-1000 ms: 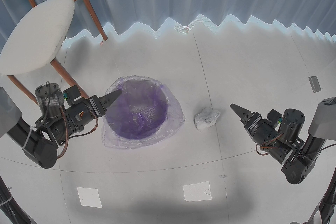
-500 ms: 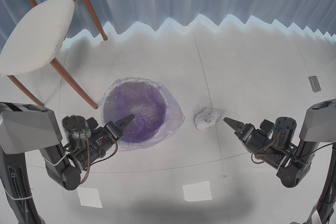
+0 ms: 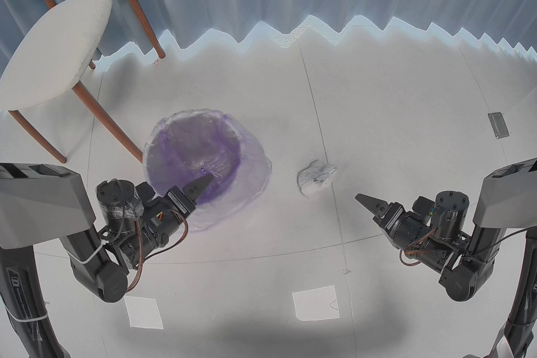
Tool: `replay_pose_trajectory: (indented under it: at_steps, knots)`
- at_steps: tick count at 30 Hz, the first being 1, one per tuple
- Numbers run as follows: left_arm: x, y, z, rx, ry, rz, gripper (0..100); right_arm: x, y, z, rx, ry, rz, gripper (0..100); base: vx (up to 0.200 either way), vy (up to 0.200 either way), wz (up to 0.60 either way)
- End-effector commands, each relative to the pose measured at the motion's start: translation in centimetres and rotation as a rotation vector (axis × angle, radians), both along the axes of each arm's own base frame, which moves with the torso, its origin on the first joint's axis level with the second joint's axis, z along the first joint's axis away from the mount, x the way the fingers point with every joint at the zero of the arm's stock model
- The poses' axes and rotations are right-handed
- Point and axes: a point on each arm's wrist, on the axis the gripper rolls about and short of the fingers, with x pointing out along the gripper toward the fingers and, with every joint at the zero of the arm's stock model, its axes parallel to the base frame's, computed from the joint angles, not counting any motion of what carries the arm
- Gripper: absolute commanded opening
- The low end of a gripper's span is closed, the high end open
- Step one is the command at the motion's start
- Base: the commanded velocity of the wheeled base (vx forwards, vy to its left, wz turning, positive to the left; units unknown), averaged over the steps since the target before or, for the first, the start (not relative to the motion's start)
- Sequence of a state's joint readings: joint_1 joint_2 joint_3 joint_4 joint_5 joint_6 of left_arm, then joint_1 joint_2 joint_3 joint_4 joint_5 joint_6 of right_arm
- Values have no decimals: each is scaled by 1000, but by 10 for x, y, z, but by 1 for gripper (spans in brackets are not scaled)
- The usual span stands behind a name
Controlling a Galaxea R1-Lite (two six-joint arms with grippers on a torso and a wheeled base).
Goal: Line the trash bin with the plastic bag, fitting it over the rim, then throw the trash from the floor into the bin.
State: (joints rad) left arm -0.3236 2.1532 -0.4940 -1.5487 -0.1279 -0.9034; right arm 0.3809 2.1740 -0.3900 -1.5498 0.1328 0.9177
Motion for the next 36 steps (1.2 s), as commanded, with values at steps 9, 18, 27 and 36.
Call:
replay_pose_trajectory:
  at_steps: [9, 18, 27, 36]
  knots:
    - [-45, 2, 83, -81, -229, -30, 100, -1, 1, 2, 2, -18, 4, 100, 0, 0, 0]
    - [-58, 9, -22, 302, 89, -69, 100, -1, 3, -3, -6, -6, 10, 100, 0, 0, 0]
    - [-69, 35, -65, 790, 164, -27, 100, 1, 2, -4, -8, -6, 7, 100, 0, 0, 0]
    - [-49, 50, -62, 923, 90, 33, 100, 1, 3, -4, -7, -9, 10, 100, 0, 0, 0]
